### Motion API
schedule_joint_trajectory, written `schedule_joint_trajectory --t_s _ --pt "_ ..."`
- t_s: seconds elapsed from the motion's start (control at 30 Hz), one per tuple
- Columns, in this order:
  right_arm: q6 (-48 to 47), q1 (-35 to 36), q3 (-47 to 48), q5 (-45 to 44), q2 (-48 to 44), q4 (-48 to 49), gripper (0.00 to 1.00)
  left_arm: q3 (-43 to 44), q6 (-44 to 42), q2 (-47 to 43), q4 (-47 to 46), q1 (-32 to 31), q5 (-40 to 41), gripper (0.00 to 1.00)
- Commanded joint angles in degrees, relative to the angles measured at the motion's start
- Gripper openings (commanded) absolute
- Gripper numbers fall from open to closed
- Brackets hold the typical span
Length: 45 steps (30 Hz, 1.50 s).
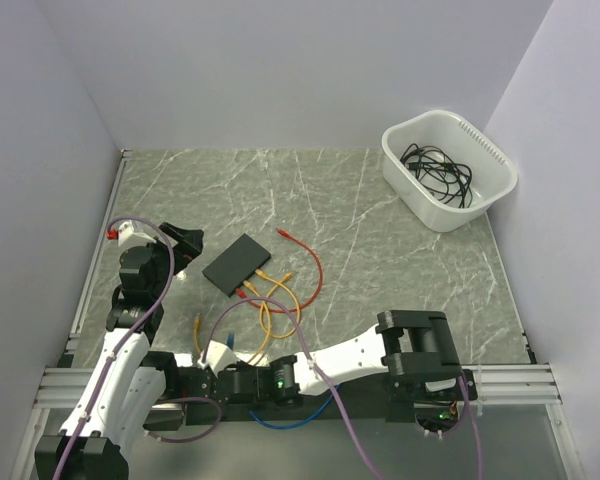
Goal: Insert the plug into the switch port
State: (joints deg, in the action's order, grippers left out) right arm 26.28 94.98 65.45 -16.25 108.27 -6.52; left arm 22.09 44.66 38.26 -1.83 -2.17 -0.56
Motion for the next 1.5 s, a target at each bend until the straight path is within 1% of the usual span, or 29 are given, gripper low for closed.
schedule_joint_trajectory --t_s 0.0,0.03,0.07,0.13,0.17,0.2,0.3,0.33,0.43,0.5,0.63,0.73,0.8,0.83,0.9,0.93,1.03,1.1,1.13,1.27,1.33,1.47 --pt "-0.6 -0.5 1.5 0.8 -0.1 2.3 0.26 0.0 -0.8 -0.1 -0.8 0.2 0.5 0.98" --pt "-1.3 -0.5 1.3 0.9 -0.2 2.1 0.22 0.1 -0.8 -0.1 -0.7 0.2 0.4 0.98" --pt "-1.7 -0.8 0.2 1.5 -0.9 2.1 0.16 0.1 -0.8 -0.2 -0.6 0.2 0.4 0.98" --pt "-3.2 -0.9 -2.0 3.5 -2.7 3.8 0.12 0.1 -0.9 -0.3 -0.5 0.2 0.4 0.98" --pt "-3.8 -1.1 -5.0 4.8 -5.3 4.7 0.1 0.0 -0.9 -0.4 -0.5 0.2 0.4 0.98" --pt "-4.6 -1.2 -6.5 8.6 -6.9 5.5 0.09 -0.1 -0.9 -0.4 -0.6 0.2 0.4 0.98" --pt "-7.0 -1.1 -11.2 14.6 -13.0 6.4 0.06 0.0 -0.8 0.0 -0.8 0.2 0.4 0.98" --pt "-7.6 -1.1 -12.4 15.4 -15.5 5.5 0.04 0.1 -0.8 0.1 -0.7 0.2 0.4 0.98" --pt "-7.9 -1.0 -14.7 19.3 -18.8 4.0 0.01 0.3 -0.9 0.1 -0.3 0.2 0.4 0.97" --pt "-7.8 -0.8 -15.6 20.2 -21.6 3.1 0.0 0.4 -1.0 -0.4 0.0 0.2 0.4 0.97" --pt "-7.3 -0.6 -18.4 18.8 -27.0 1.0 0.0 0.4 -1.0 -1.3 0.2 0.2 0.4 0.97" --pt "-7.0 -0.6 -19.3 17.5 -29.2 0.7 0.0 0.5 -0.9 -1.3 0.2 0.2 0.4 0.97" --pt "-6.9 -0.6 -18.8 16.3 -29.0 1.2 0.07 0.4 -0.7 -1.2 -0.1 0.2 0.4 0.97" --pt "-6.9 -0.7 -17.4 16.3 -27.3 1.5 0.17 0.3 -0.6 -0.9 -0.3 0.2 0.4 0.97" --pt "-6.7 -0.6 -15.5 14.2 -25.0 1.8 0.28 0.4 -0.6 -0.8 0.0 0.2 0.4 0.97" --pt "-6.7 -0.6 -13.4 13.8 -22.1 1.8 0.37 0.5 -0.8 -0.9 0.2 0.2 0.4 0.97" --pt "-6.3 -0.9 -9.1 11.2 -16.5 1.5 0.48 0.9 -1.1 -1.7 1.1 0.2 0.4 0.96" --pt "-5.9 -2.0 -7.3 10.3 -14.3 1.4 0.5 0.7 -0.9 -2.5 1.4 0.2 0.4 0.96" --pt "-5.6 -2.6 -5.9 10.3 -12.7 1.3 0.51 0.6 -0.9 -3.4 1.5 0.2 2.2 0.96" --pt "-4.3 -5.2 -2.9 8.8 -9.6 0.1 0.53 -0.4 -1.0 -5.3 1.3 0.2 2.7 0.95" --pt "-4.0 -6.1 -1.2 8.1 -8.0 -0.8 0.52 -0.4 -1.0 -5.1 1.2 0.2 2.6 0.95" --pt "-4.7 -6.6 1.3 9.9 -5.0 -1.5 0.53 -0.1 -1.1 -3.9 1.2 0.2 2.4 0.95"
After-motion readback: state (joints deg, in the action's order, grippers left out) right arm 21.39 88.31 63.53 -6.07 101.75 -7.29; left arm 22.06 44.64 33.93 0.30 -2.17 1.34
